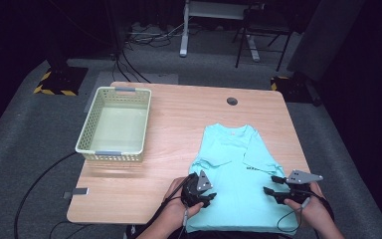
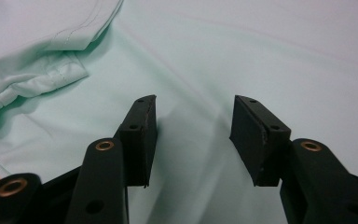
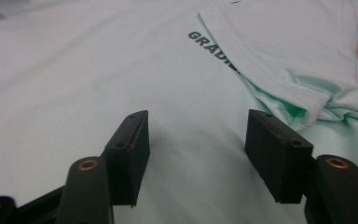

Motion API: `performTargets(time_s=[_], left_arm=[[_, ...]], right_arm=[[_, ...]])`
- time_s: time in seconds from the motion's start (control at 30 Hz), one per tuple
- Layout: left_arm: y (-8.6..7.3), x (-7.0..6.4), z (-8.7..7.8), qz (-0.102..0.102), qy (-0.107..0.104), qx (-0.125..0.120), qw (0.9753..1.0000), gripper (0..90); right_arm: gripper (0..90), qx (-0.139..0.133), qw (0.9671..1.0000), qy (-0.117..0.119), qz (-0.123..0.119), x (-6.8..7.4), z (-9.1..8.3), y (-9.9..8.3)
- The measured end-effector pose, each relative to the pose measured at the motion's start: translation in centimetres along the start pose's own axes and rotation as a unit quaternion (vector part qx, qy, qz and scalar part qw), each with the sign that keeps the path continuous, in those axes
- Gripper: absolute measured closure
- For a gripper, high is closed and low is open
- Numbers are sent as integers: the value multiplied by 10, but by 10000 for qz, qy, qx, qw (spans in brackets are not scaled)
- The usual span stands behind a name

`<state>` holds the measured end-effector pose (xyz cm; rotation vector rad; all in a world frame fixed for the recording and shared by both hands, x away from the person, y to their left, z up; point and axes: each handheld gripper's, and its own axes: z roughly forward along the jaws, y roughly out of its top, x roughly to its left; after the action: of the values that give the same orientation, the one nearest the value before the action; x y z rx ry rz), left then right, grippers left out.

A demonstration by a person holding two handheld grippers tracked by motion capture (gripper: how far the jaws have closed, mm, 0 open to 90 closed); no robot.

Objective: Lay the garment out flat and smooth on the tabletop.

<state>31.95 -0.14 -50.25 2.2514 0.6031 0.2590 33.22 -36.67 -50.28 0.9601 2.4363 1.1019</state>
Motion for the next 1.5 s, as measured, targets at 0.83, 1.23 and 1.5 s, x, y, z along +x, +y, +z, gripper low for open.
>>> performTargets(time_s=[0.83,1.23,1.5], left_arm=[[26,-4,-21,143,288,-133,9994,384],[56,7,-13,33,219,-17,9998,369],[77,10,-5,232,294,-42,9993,405]], right_arm=[[399,-42,9998,157,-123,0,-5,-5],[398,-37,9998,161,-117,0,-5,-5],[398,-41,9998,174,-104,0,-5,-5]])
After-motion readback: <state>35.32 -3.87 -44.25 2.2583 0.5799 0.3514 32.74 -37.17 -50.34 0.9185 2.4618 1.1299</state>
